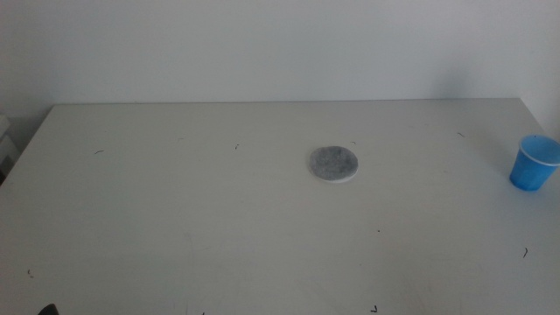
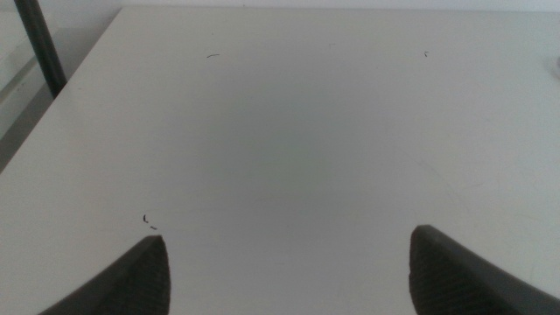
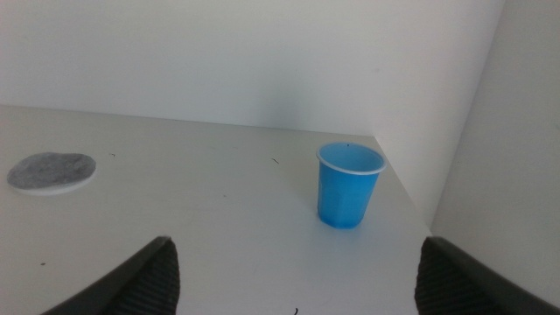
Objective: Place an empty cup on a cup mat.
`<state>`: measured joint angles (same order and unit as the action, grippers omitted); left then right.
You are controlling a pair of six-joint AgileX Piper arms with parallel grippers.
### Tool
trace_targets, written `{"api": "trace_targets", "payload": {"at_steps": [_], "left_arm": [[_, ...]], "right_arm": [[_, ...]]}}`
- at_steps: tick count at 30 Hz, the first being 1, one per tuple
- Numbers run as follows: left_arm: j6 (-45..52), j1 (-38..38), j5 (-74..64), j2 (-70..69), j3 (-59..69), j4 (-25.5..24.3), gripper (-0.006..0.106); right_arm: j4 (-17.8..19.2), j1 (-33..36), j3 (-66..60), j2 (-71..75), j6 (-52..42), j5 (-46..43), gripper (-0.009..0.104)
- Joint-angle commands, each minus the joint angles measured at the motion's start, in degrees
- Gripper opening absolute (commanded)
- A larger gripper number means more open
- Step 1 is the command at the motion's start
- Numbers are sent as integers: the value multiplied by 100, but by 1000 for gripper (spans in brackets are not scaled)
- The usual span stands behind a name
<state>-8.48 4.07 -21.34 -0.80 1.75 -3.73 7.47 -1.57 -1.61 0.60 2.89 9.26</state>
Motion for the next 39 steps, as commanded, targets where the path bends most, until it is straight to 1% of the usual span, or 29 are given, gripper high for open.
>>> {"api": "trace_targets", "payload": {"at_steps": [1, 7, 11, 27, 30, 34, 39], "left_arm": [[-62, -6, 384, -18, -34, -2, 105], [-62, -6, 384, -18, -34, -2, 105], [-62, -6, 384, -18, -34, -2, 105], [-62, -6, 384, -18, -34, -2, 105], [-62, -6, 384, -18, -34, -2, 105], [-62, -6, 384, -18, -34, -2, 105], [-62, -6, 384, -18, -34, -2, 105]], "right_arm": [[49, 5, 211, 134, -56, -349, 75], [55, 5, 1035, -135, -56, 295, 75], [74, 5, 1569, -613, -56, 483, 75], [73, 5, 3878, -3269, -56, 589, 75], [73, 5, 4306, -3645, -56, 799, 75], [61, 5, 5085, -4087, -20, 1396, 75], [76, 5, 5901, -4654, 291, 1870, 75]]}}
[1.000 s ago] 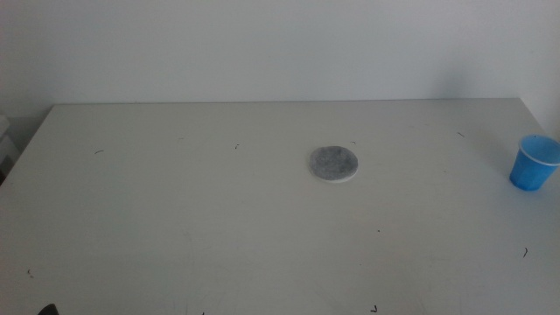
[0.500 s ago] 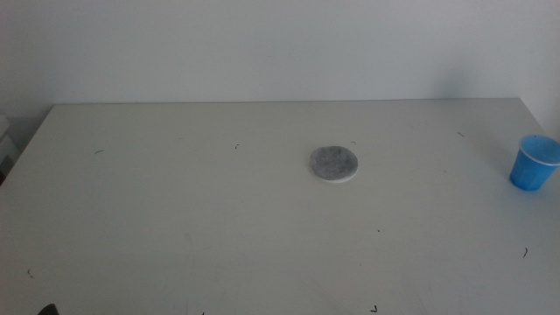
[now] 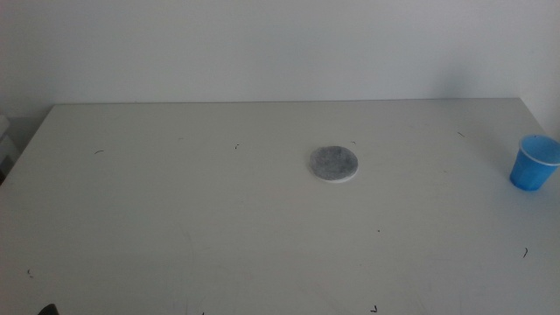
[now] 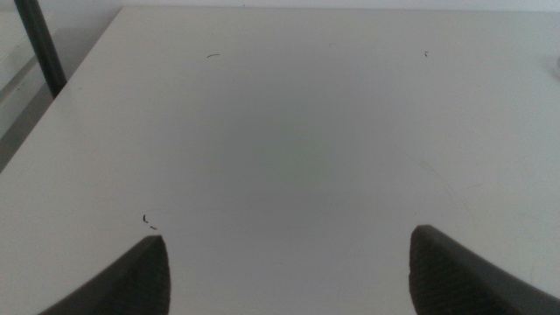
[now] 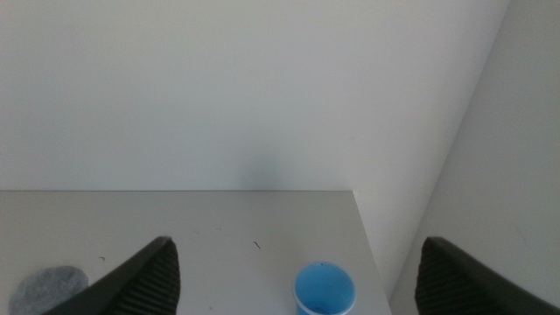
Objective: Place an empty cup on a cup mat.
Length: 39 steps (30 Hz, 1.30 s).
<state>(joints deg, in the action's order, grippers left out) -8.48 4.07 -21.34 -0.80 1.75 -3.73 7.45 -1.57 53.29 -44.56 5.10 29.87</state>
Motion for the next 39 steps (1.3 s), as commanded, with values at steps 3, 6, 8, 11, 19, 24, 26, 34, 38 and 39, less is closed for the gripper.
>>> {"api": "trace_targets", "payload": {"at_steps": [3, 6, 8, 11, 19, 24, 26, 34, 38, 39], "left_arm": [[-62, -6, 384, -18, -34, -2, 105], [-62, -6, 384, -18, -34, -2, 105], [-62, -6, 384, -18, -34, -2, 105], [-62, -6, 384, -18, -34, -2, 105], [-62, -6, 384, -18, -34, -2, 105], [-62, -6, 384, -18, -34, -2, 105], [-62, -6, 384, -18, -34, -2, 105], [-62, -6, 384, -18, -34, -2, 105], [-62, -6, 384, -18, -34, -2, 105], [-62, -6, 384, -18, -34, -2, 105]], "right_arm": [[78, 5, 979, -520, 58, 323, 75], [78, 5, 1716, -1046, -54, 1021, 75], [92, 5, 2207, -1426, -153, 1433, 75], [92, -4, 2878, -1960, -314, 1949, 75], [-483, -668, 4286, -3347, -943, 2970, 75], [-1000, -1104, 4618, -4077, -1130, 2929, 75], [-1292, -1276, 4619, -4358, -1139, 2822, 75], [-1530, -1714, 4614, -5379, -1151, 2736, 75], [-1557, -1746, 4614, -5687, -1148, 2506, 75], [-1565, -1746, 4614, -5765, -1146, 2431, 75]]}}
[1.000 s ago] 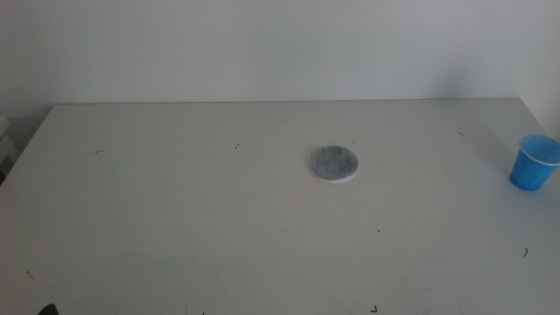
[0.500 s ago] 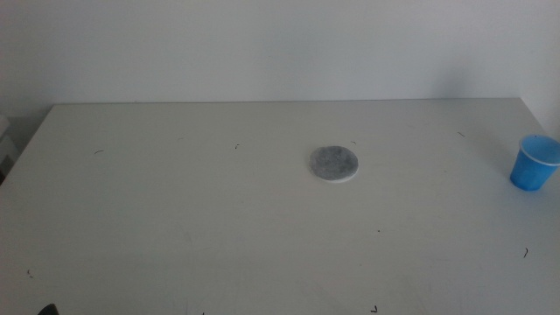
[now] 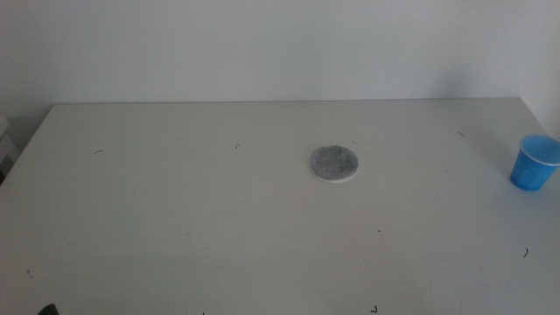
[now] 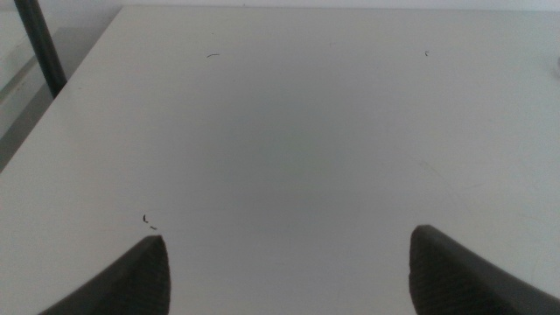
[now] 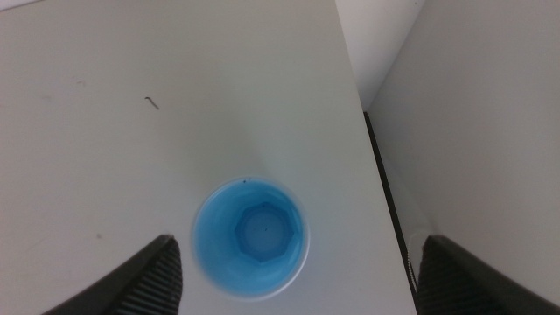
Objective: Place an empty cup on a cup mat.
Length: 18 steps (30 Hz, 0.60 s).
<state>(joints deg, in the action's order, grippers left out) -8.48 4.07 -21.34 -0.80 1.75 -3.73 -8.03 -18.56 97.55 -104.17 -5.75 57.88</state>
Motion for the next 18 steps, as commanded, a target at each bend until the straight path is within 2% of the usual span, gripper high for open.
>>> {"api": "trace_targets", "payload": {"at_steps": [1, 18], "left_arm": [[-62, -6, 384, -18, -34, -2, 105], [-62, -6, 384, -18, -34, -2, 105]], "right_arm": [[-22, -47, 188, 124, -61, -422, 75], [-1, -47, 174, -924, -103, -354, 62]]}}
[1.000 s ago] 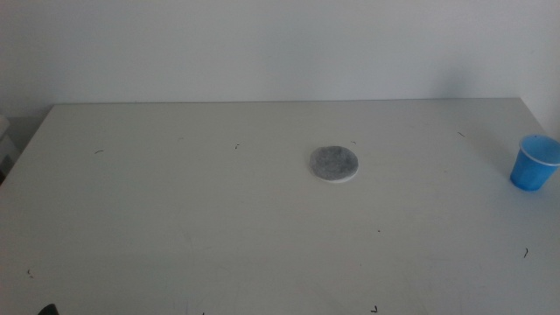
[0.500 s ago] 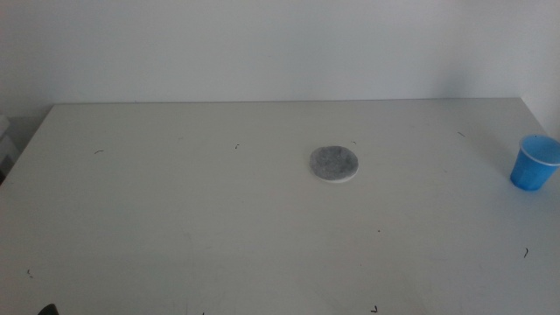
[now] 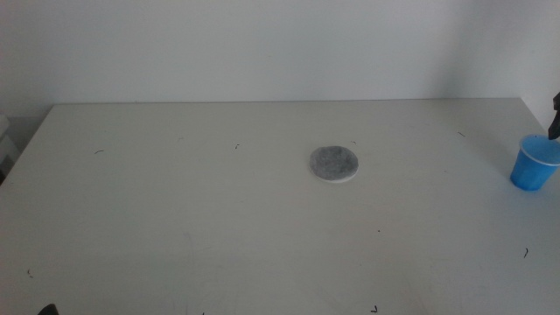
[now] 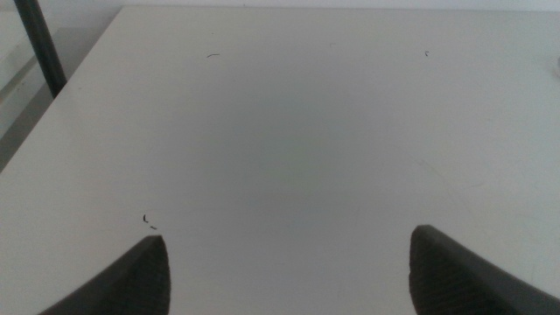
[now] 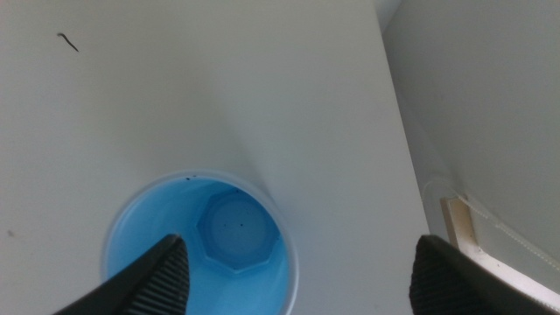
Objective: Place an empty cup on a cup mat.
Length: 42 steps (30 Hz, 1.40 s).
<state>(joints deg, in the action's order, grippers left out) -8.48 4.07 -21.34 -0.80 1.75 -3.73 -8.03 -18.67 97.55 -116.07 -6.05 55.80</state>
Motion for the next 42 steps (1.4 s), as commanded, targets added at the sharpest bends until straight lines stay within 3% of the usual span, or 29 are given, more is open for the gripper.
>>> {"api": "trace_targets", "payload": {"at_steps": [1, 13, 28, 42], "left_arm": [[-62, -6, 384, -18, -34, -2, 105], [-62, -6, 384, -18, -34, -2, 105], [-62, -6, 384, -18, -34, -2, 105], [-62, -6, 384, -18, -34, -2, 105]], "right_arm": [[3, -37, 174, 232, -72, -146, 61], [-15, 11, 170, -165, -72, -6, 50], [87, 11, 170, -173, -72, 2, -1], [-185, 414, 515, 410, 80, 365, -1]]}}
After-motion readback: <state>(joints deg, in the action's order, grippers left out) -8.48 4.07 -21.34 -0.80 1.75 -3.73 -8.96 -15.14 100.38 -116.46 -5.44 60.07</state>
